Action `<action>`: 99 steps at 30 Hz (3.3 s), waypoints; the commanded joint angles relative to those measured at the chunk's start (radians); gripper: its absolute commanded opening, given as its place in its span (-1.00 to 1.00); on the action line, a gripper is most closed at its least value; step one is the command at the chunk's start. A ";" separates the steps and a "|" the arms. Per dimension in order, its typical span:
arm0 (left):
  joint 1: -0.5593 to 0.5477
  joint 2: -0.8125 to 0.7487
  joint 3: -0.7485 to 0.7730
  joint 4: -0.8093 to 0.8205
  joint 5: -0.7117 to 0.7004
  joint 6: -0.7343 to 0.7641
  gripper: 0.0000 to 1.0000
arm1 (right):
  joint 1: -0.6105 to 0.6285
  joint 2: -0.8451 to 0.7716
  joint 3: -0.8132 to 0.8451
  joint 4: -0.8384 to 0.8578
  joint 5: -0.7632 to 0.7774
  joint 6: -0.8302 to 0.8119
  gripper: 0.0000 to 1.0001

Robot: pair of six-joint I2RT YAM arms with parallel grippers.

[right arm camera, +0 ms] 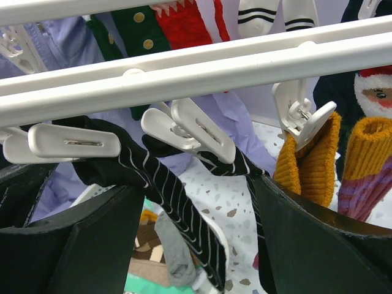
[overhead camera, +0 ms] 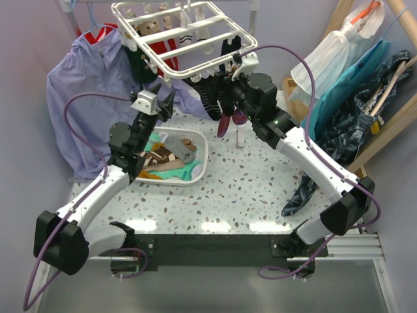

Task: Clip the socks to the hanger
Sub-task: Open the clamp at the hanger.

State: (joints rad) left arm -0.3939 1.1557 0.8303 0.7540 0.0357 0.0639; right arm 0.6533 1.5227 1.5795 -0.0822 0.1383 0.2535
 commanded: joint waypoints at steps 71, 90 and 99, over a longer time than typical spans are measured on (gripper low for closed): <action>-0.034 -0.031 0.254 -0.551 0.371 -0.035 -1.00 | -0.100 0.010 0.154 -0.048 -0.332 0.118 0.34; -0.076 0.022 0.351 -0.659 0.188 -0.039 -1.00 | -0.074 0.000 0.160 0.050 -0.735 0.314 0.07; -0.074 -0.008 0.320 -0.737 0.164 0.005 -1.00 | -0.001 0.080 0.218 -0.005 -0.636 0.219 0.25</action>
State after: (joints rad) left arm -0.4484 1.1759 1.1648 0.0956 0.1776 0.0296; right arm 0.6304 1.6135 1.7397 -0.1078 -0.5407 0.5053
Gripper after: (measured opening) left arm 0.222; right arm 0.602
